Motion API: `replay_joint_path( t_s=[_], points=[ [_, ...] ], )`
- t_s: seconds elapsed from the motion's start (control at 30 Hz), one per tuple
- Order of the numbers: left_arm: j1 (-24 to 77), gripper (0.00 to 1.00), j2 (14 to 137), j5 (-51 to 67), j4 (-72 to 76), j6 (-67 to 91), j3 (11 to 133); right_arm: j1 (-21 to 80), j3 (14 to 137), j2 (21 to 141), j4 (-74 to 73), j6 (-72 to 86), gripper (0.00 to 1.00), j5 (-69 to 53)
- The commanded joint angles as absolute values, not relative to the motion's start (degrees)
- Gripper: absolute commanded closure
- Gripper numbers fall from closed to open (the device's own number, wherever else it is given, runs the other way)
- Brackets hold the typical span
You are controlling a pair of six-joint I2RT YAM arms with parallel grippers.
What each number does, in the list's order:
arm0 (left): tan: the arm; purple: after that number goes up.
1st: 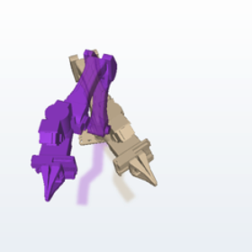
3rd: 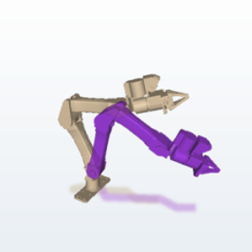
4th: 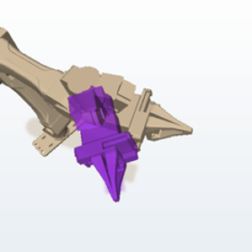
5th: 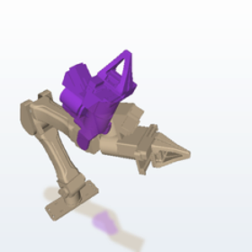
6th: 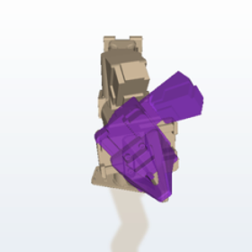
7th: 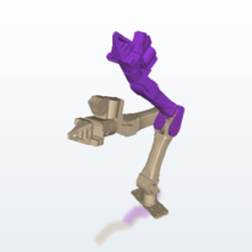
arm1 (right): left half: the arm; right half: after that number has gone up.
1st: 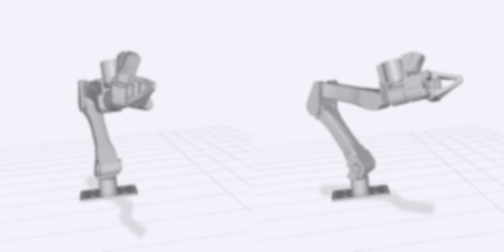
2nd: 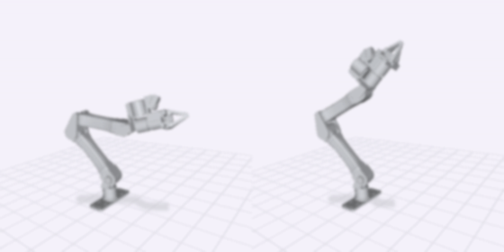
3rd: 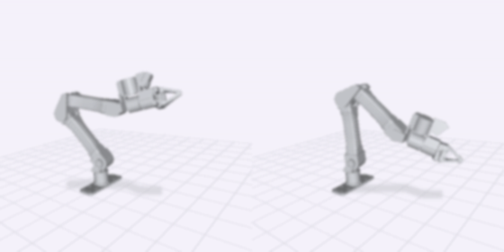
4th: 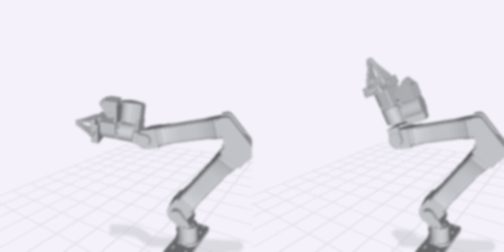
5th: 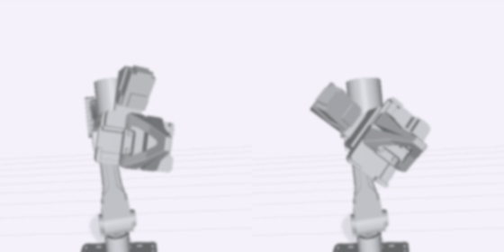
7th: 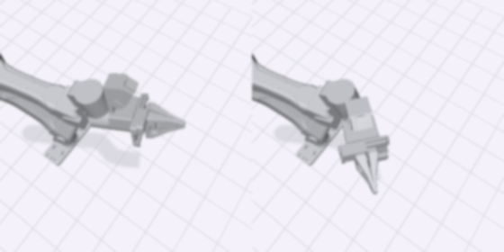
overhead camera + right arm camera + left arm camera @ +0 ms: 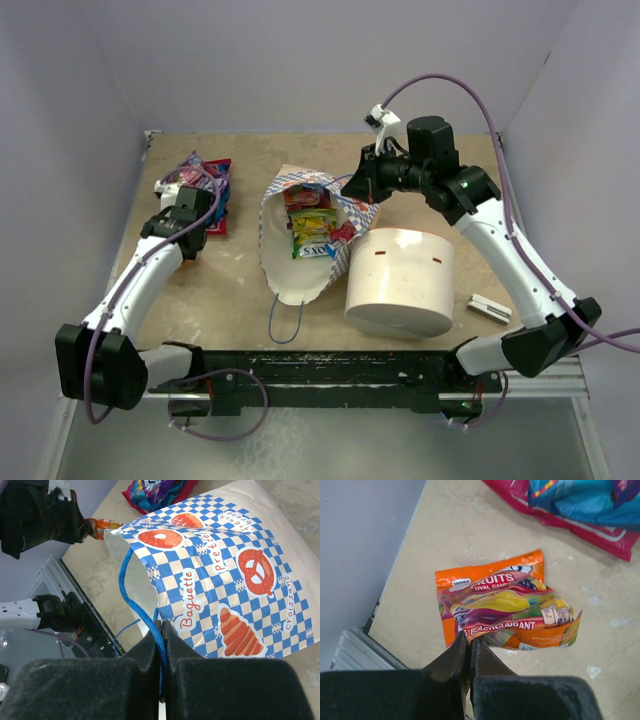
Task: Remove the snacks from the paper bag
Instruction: Place the snack at the center of the board.
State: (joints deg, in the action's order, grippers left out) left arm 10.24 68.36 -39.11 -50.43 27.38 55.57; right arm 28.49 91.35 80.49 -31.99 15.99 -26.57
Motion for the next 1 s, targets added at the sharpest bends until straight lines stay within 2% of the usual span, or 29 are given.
replay_joint_path(
  t_s=[0.0,0.1,0.17,0.3,0.33,0.47,0.5,0.53,0.6,0.73,0.83,0.97],
  points=[
    [9.09,1.0,71.27,-44.34,-39.17,24.97,57.79,28.65,90.43,78.99,-30.07,15.07,1.0,-27.46],
    [8.77,1.0,74.74,-46.17,-40.53,27.35,59.42,28.65,89.69,78.37,-29.74,15.07,1.0,-27.34],
    [8.74,0.97,78.33,-45.19,-46.29,34.42,61.92,28.65,89.48,78.15,-29.62,15.04,1.0,-27.29],
    [8.79,0.99,80.85,-32.51,-52.59,43.04,62.64,28.65,89.64,78.13,-29.62,15.1,1.0,-27.08],
    [8.79,0.96,80.23,-28.18,-52.34,44.56,61.49,28.65,89.65,78.13,-29.62,15.07,1.0,-26.99],
    [8.79,0.79,73.53,-10.68,-47.53,49.28,53.82,28.65,89.57,78.05,-29.59,14.97,1.0,-26.89],
    [8.79,0.71,71.09,-6.3,-45.62,50.07,51.6,28.65,89.48,78.05,-29.63,14.98,1.0,-26.89],
    [8.79,0.6,68.89,-2.15,-44.33,50.63,49.51,28.65,89.39,78.05,-29.61,15.01,1.0,-26.93],
    [8.79,0.43,64.74,0.66,-44.26,51.04,48.78,28.65,89.3,78.09,-29.46,15.07,1.0,-27.22],
    [8.79,0.28,58.81,-0.15,-47.88,48.78,54.08,28.65,89.21,78.37,-29.05,15.42,1.0,-27.87],
    [8.79,0.26,58.31,0.49,-49.54,46.99,59.52,28.65,89.21,78.64,-28.9,15.69,1.0,-28.41],
    [8.83,0.32,57.84,7.76,-44.79,45.55,63.35,28.65,89.14,78.84,-28.38,16.45,1.0,-29.43]
  ],
)
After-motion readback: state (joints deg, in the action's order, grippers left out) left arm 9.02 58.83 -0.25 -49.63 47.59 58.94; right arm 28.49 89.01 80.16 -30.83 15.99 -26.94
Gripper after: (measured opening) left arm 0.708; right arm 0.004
